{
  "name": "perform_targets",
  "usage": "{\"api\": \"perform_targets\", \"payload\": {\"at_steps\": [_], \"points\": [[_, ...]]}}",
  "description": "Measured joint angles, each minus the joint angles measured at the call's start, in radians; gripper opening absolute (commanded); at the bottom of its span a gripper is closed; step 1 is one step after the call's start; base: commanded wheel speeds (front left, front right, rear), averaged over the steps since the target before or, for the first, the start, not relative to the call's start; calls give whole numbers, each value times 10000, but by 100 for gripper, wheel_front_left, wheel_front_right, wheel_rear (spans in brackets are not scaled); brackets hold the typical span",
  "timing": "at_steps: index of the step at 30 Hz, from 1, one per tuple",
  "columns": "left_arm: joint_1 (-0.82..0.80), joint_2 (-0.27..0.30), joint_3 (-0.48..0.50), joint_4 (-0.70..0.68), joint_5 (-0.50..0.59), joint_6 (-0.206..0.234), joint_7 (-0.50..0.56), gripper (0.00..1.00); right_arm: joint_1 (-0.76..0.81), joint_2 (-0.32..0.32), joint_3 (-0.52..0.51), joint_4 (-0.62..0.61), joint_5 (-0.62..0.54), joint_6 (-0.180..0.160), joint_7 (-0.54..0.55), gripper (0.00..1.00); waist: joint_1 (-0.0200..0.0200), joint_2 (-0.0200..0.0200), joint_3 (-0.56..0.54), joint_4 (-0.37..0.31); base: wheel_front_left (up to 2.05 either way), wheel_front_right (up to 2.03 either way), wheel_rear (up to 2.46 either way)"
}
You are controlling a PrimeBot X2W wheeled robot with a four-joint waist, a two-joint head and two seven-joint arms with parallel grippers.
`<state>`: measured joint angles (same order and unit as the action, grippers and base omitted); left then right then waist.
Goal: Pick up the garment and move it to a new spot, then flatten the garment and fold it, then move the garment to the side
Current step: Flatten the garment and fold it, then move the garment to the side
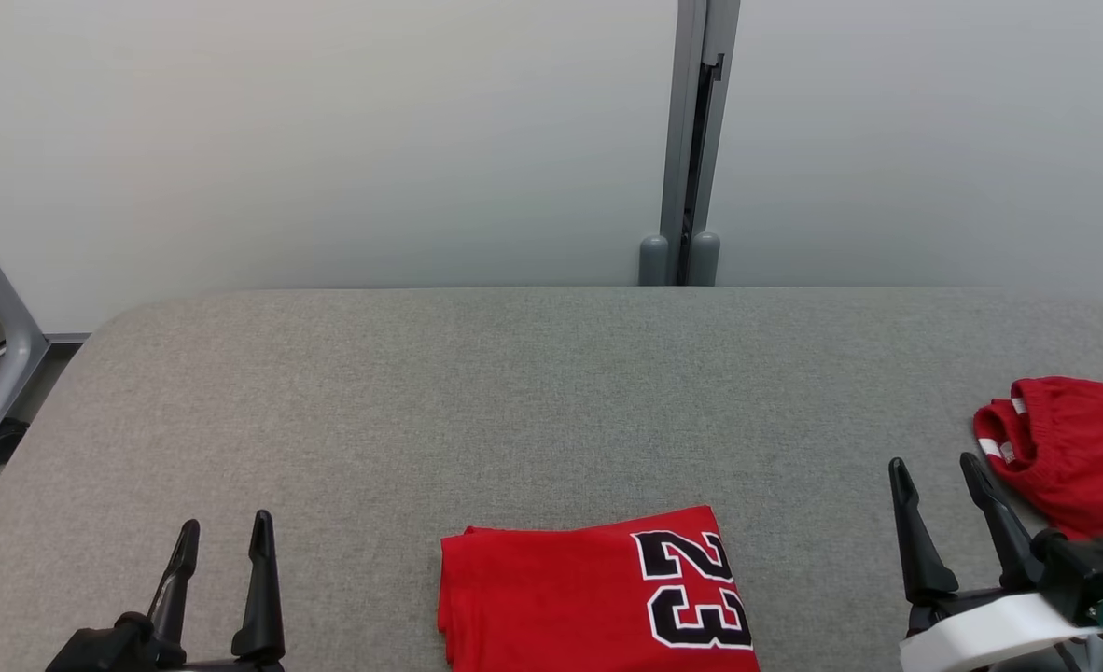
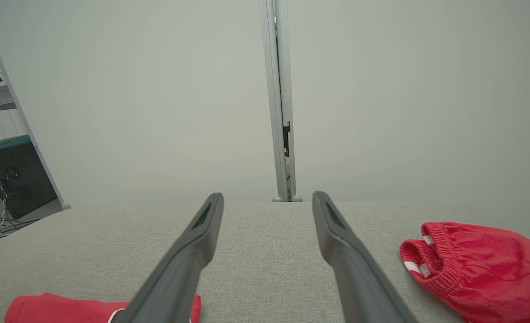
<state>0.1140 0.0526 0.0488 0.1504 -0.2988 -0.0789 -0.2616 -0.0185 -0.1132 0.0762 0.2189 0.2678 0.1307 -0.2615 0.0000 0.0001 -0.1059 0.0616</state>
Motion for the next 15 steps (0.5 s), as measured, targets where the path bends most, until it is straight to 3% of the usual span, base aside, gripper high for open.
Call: {"api": "perform_targets", "payload": {"at_steps": [8,15], "points": [[-14,-13,-29,42,58,-38,0,100,-79,10,194,525,-63,0,42,100,0,0,8,157,0,0,0],[-176,-25,-151,140,73,-88,0,100,-898,102,1392,1921,491,0,1273,100,0,0,73,409,0,0,0]]}}
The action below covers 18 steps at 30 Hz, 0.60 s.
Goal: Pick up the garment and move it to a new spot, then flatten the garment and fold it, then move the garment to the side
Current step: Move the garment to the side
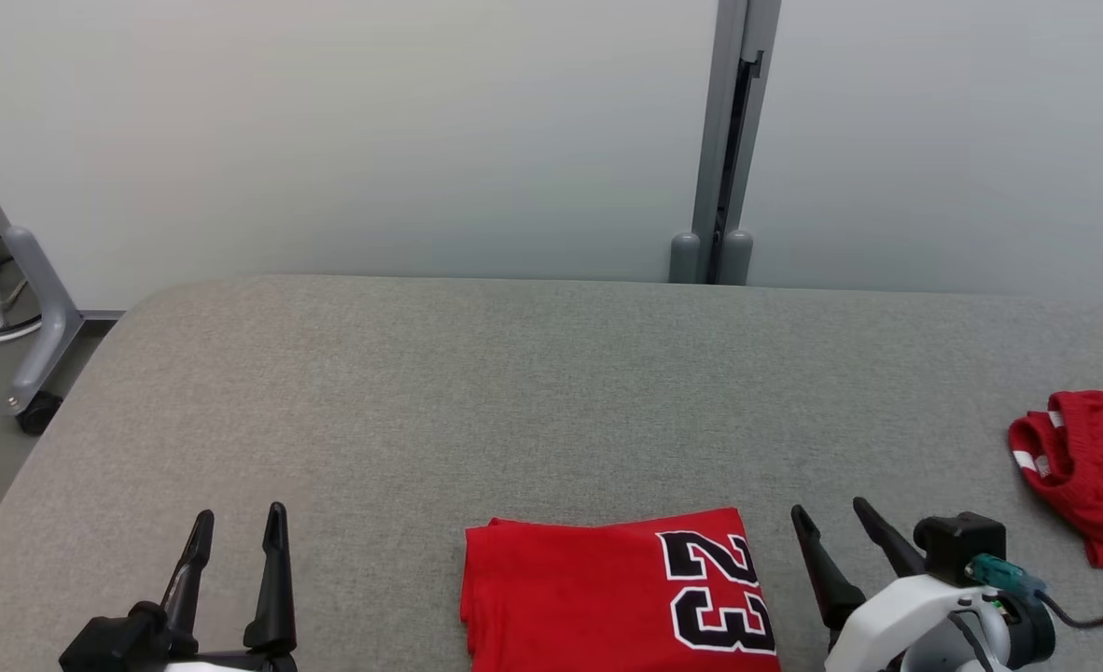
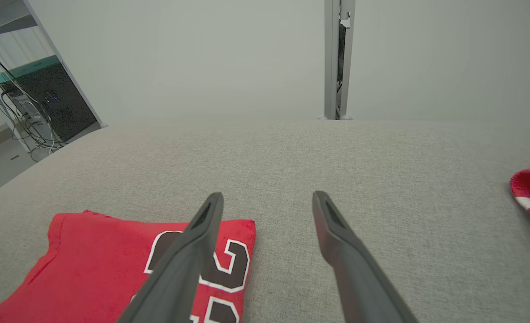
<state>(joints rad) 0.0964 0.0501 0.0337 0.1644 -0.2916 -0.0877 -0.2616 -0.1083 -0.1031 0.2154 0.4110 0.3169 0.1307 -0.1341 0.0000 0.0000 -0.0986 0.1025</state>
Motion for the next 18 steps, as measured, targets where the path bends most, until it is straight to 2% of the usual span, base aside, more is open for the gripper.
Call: {"api": "perform_targets", "payload": {"at_steps": [6,10,15,18], "points": [[-88,-2,-75,144,0,-52,0,100,-775,180,571,1818,1020,0,1720,100,0,0,49,537,0,0,0],[-172,-4,-96,213,-15,-82,-2,100,-941,332,408,2752,1707,0,2569,100,0,0,63,901,0,0,0],[-177,-2,-82,255,8,-125,-2,100,-1088,433,167,3540,2529,0,3304,100,0,0,94,1262,0,0,0],[-177,0,-82,265,33,-155,-2,100,-1124,468,257,3578,3277,0,3601,100,0,0,117,1402,0,0,0]]}}
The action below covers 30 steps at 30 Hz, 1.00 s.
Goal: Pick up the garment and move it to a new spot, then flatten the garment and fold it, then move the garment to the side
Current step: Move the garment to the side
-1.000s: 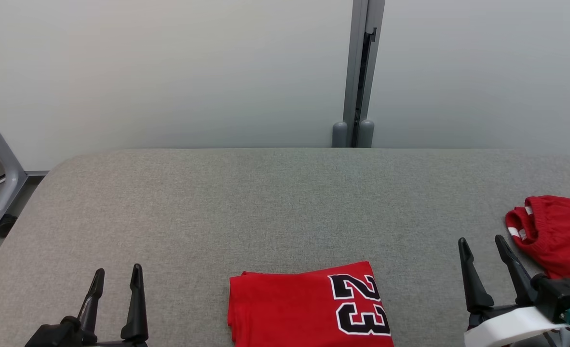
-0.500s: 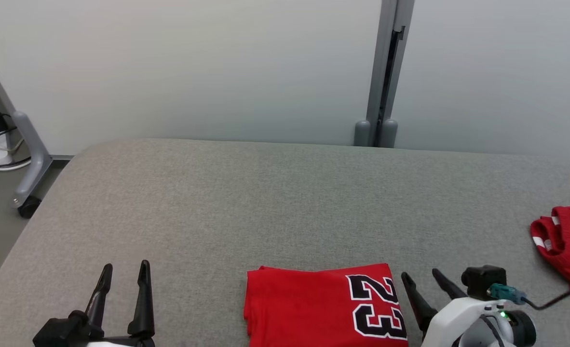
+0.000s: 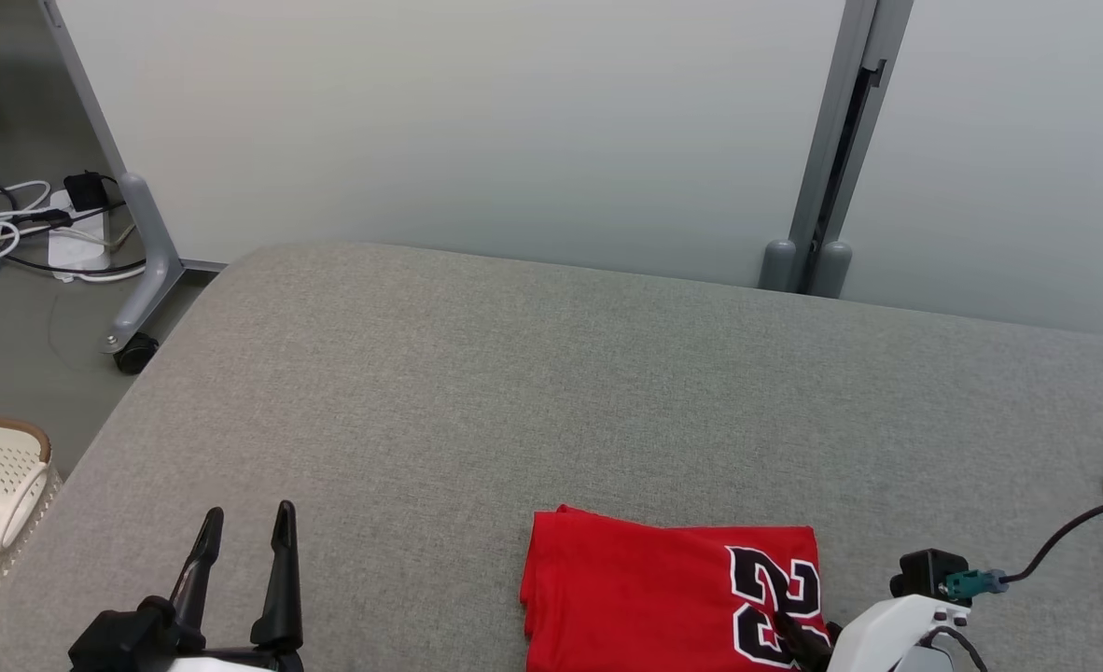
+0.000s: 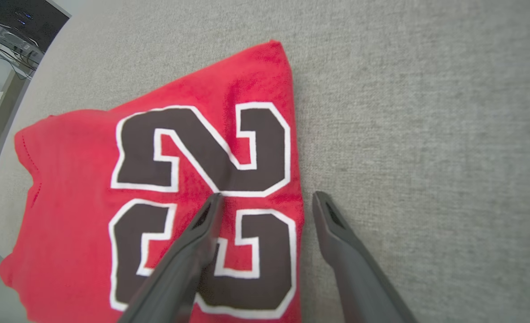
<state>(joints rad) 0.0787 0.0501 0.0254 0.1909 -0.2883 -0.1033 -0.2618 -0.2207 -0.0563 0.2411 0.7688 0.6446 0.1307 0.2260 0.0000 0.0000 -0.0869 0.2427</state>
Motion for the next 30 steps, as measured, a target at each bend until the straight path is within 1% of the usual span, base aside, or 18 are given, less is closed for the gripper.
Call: {"api": "perform_targets", "payload": {"at_steps": [3,4,5,6,8,11,15,19,24,30], "points": [[-10,0,6,8,40,-13,0,100,-70,0,169,98,316,0,105,100,0,0,17,83,0,0,0],[-12,0,10,12,42,-13,2,100,-99,2,211,138,366,0,102,49,0,0,21,98,0,0,0],[-17,0,13,17,46,-13,0,100,-124,2,263,146,410,0,59,16,0,0,25,109,0,0,0],[-25,0,21,25,54,-13,2,100,-143,10,295,151,470,0,-38,0,0,0,28,113,0,0,0],[-36,0,42,29,54,-13,0,100,-161,19,447,159,523,-2,-130,0,0,0,28,103,0,0,0],[-36,0,42,25,67,-19,2,100,-266,-2,654,8,541,-2,-566,0,0,0,18,28,0,0,0],[-48,2,-107,-29,69,-59,0,100,-584,-245,924,-424,533,0,-1104,0,0,0,-4,-182,0,0,0],[-131,-4,-483,-63,54,-102,2,100,-753,-623,1108,-725,596,-2,-1371,0,0,0,-32,-496,0,0,0],[-273,-8,-915,-52,-121,-115,0,100,-882,-1114,1172,-1034,593,0,-1653,0,1,0,-62,-1086,0,0,0],[-464,-13,-1296,-21,-301,-146,-13,100,-1135,-1630,1089,-1254,550,0,-1764,0,0,0,-37,-2064,0,0,0]]}}
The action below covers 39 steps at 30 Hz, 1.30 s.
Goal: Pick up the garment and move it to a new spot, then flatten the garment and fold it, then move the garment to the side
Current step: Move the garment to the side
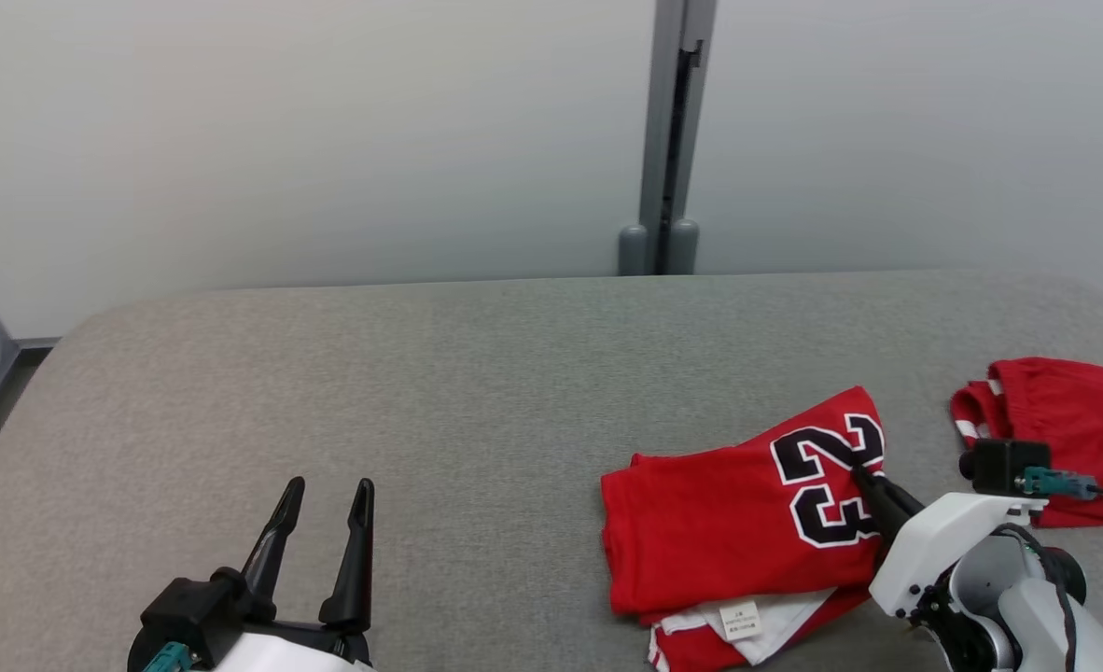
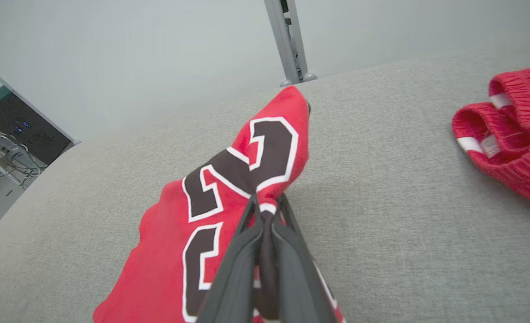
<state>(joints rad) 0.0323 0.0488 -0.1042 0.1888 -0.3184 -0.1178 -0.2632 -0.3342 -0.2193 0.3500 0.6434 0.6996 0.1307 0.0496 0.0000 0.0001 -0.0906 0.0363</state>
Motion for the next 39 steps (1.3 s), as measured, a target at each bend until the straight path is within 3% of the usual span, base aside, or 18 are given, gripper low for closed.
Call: {"api": "perform_targets", "payload": {"at_steps": [12,19,28,39], "points": [[-316,0,-642,-48,-201,2,0,100,-85,-251,-242,-257,-79,0,-194,0,0,0,277,-2103,0,0,0],[-470,0,-771,-71,-332,19,0,100,-104,-251,-249,-407,-123,0,-322,0,0,0,492,-2767,0,0,0],[-586,2,-665,-69,-267,33,0,100,-672,-545,247,-545,-161,0,-428,0,0,0,791,-2774,0,0,0],[-624,2,-539,21,-150,-46,0,100,-2888,-1586,838,128,-98,0,-374,0,0,0,1205,-2361,0,0,0]]}}
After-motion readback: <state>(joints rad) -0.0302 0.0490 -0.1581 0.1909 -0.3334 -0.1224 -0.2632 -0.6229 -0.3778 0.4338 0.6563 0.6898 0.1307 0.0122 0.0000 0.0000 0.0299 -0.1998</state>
